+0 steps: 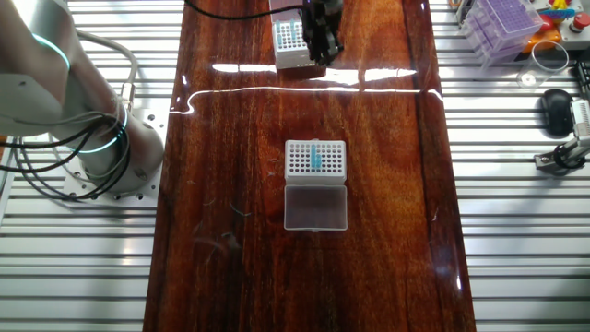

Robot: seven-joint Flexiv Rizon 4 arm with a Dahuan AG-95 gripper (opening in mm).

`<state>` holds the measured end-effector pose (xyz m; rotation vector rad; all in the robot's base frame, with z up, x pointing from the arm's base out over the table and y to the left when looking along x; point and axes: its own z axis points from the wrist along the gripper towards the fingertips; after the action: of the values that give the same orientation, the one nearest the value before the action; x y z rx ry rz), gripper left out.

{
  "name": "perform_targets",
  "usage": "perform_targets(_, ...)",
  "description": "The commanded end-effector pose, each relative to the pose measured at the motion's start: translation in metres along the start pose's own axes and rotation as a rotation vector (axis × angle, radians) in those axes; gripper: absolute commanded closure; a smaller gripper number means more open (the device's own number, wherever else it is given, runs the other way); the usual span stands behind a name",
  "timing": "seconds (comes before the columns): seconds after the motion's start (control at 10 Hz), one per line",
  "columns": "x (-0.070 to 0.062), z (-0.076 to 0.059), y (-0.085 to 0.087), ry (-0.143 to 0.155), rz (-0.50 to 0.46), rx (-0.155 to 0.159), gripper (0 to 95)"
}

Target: Transfer all medium pipette tips from one holder to another

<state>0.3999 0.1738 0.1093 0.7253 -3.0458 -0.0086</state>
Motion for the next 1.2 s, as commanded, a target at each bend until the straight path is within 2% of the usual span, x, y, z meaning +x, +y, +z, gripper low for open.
perform_targets(0.1,-0.007,0.004,0.047,-0.014,0.087,-0.014,76.0)
perform_targets(0.2,-0.01,0.008,0.062,-0.012,0.105,-0.007,76.0)
perform_targets(0.4,-0.013,0.012,0.078,-0.015,0.128,-0.008,76.0)
perform_targets(0.8,-0.014,0.015,0.086,-0.018,0.136,-0.012,76.0)
perform_targets(1.2,-0.003,0.019,0.094,-0.023,0.148,-0.014,76.0)
